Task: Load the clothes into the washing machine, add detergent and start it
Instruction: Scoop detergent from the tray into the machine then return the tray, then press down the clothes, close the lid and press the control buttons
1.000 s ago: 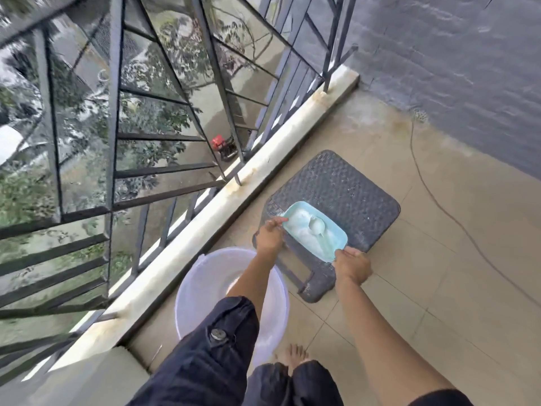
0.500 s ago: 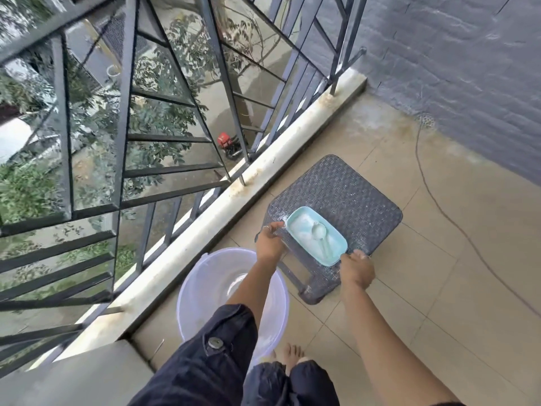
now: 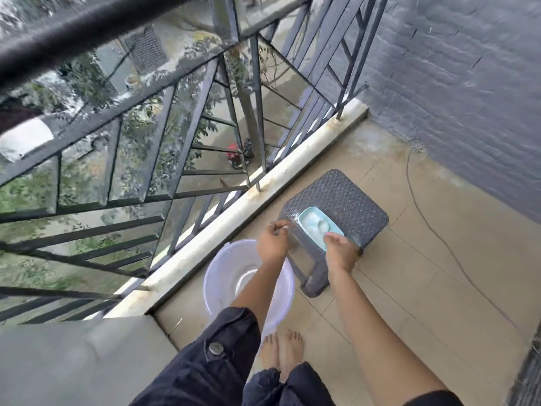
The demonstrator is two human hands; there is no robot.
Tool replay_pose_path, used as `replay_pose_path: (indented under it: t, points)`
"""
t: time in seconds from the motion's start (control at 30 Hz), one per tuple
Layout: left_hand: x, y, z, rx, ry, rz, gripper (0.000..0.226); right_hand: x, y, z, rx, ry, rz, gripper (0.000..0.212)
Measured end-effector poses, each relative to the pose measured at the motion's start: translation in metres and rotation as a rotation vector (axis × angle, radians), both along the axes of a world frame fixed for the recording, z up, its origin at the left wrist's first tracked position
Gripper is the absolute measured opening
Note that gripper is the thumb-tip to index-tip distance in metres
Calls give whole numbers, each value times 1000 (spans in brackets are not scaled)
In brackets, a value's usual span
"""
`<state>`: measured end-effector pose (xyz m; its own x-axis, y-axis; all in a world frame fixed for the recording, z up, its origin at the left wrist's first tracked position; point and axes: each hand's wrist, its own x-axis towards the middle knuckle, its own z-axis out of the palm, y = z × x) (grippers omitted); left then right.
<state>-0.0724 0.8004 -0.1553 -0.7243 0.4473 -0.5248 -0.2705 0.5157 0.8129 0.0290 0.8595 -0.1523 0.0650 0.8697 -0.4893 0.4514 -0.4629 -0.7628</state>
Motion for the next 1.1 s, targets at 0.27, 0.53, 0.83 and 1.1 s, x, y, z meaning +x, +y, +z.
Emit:
replay_pose_path:
  t: [0.27, 0.53, 0.83, 1.1]
  points:
    - [14, -70, 66, 6, 168, 73, 21, -15, -59, 64, 109, 23, 236, 16]
    - [21, -159, 105, 21, 270, 214, 13, -26, -131, 101, 192, 40, 484, 28]
    - [25, -272, 139, -15, 324, 517, 49, -50, -234, 125, 201, 135, 729, 24]
    - [-7, -385, 150, 32, 343, 882, 43, -96, -340, 146, 178, 206, 1002, 18]
